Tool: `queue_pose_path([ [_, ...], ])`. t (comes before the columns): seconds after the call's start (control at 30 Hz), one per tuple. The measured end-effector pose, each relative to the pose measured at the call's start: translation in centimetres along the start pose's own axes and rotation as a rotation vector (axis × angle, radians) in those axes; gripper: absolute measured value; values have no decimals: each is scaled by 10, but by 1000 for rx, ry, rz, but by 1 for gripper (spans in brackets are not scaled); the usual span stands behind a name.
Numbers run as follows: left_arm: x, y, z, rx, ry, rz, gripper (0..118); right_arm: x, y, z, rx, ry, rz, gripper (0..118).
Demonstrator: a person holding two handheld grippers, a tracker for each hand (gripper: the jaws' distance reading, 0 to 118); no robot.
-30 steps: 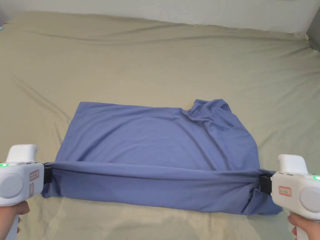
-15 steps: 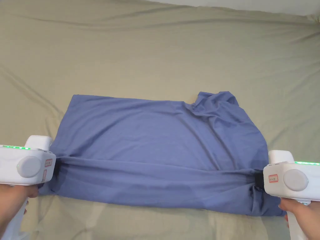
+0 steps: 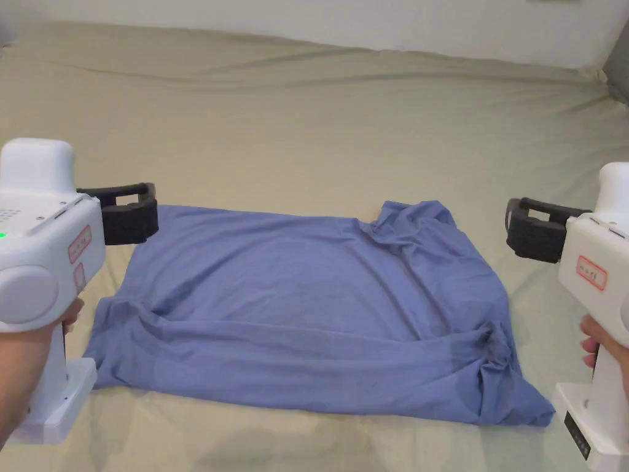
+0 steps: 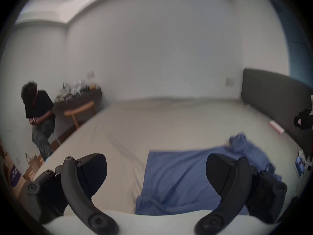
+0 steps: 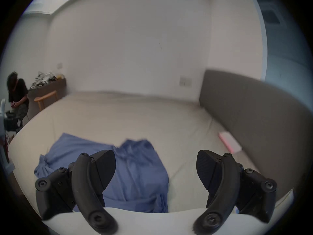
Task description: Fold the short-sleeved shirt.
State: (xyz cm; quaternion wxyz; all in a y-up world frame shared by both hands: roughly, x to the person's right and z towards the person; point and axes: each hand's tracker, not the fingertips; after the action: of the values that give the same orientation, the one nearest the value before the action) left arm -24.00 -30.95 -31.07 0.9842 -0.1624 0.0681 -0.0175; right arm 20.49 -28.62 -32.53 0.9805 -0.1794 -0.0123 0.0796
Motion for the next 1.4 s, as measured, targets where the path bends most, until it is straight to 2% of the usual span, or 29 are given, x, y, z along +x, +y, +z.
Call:
queue_pose_path([
  [0.07,11,17,28,92,-11,-8,115,-12,16,23,72,21,27,102],
  [0.23,37,32,78,171,-4,-40,112,-48,32,72,168,94,64,87],
  [0.27,40,31,83,174,-2,-51,105,-55,32,78,177,95,77,64],
  [0.33,48,28,91,183,15,-77,80,-68,28,85,198,90,94,21],
  [0.37,54,25,95,205,51,-86,54,-73,25,88,211,92,108,9],
  [0.43,62,19,99,194,37,-103,20,-83,21,90,201,101,122,1],
  [0.47,64,18,100,185,19,-114,11,-86,19,89,184,122,127,1],
  [0.57,67,17,103,189,9,-120,0,-95,15,87,176,136,135,1],
  [0.87,58,19,98,174,-11,-139,0,-92,11,85,174,122,167,1],
  [0.97,55,-14,82,73,-3,-225,0,-88,5,81,151,126,162,1],
  [1.07,33,-61,53,-132,-26,-169,0,-83,-3,76,121,128,158,1],
  [1.13,15,-99,35,-282,-3,-111,13,-79,-9,74,99,128,156,1],
  [1.23,-11,-154,11,-491,30,-88,23,-69,-21,70,69,104,157,1],
  [1.33,-41,-188,-19,-624,33,26,94,-57,-31,64,22,81,139,1],
  [1.37,-49,-192,-28,-631,63,60,110,-53,-34,62,4,80,129,1],
  [1.4,-56,-195,-37,-621,97,86,112,-50,-36,60,-8,75,127,1],
])
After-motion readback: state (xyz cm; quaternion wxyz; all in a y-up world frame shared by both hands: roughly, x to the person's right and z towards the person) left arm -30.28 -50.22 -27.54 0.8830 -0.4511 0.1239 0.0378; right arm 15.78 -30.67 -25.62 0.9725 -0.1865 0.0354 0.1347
